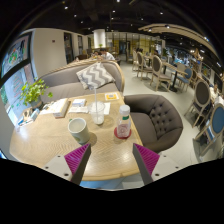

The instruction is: Pour water

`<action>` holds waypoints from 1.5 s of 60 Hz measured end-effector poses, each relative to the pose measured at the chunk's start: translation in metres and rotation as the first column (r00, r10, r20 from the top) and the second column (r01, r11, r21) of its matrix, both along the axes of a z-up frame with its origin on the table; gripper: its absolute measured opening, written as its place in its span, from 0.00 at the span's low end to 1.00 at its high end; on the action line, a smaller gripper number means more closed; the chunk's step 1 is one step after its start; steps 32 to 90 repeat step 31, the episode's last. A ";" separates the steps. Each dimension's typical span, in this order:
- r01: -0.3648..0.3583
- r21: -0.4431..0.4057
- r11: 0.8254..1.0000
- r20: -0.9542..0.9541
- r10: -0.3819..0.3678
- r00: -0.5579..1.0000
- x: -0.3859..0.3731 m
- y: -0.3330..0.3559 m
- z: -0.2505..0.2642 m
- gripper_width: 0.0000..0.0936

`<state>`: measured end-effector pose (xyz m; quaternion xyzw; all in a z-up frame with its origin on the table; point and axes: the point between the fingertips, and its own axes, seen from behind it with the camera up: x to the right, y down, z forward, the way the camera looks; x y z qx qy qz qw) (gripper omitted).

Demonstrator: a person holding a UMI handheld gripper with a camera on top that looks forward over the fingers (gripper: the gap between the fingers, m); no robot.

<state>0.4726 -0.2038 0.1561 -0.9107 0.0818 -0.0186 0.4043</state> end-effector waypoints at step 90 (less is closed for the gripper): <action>0.035 0.031 0.999 0.052 -0.037 0.998 -0.021 -0.021 0.031 0.91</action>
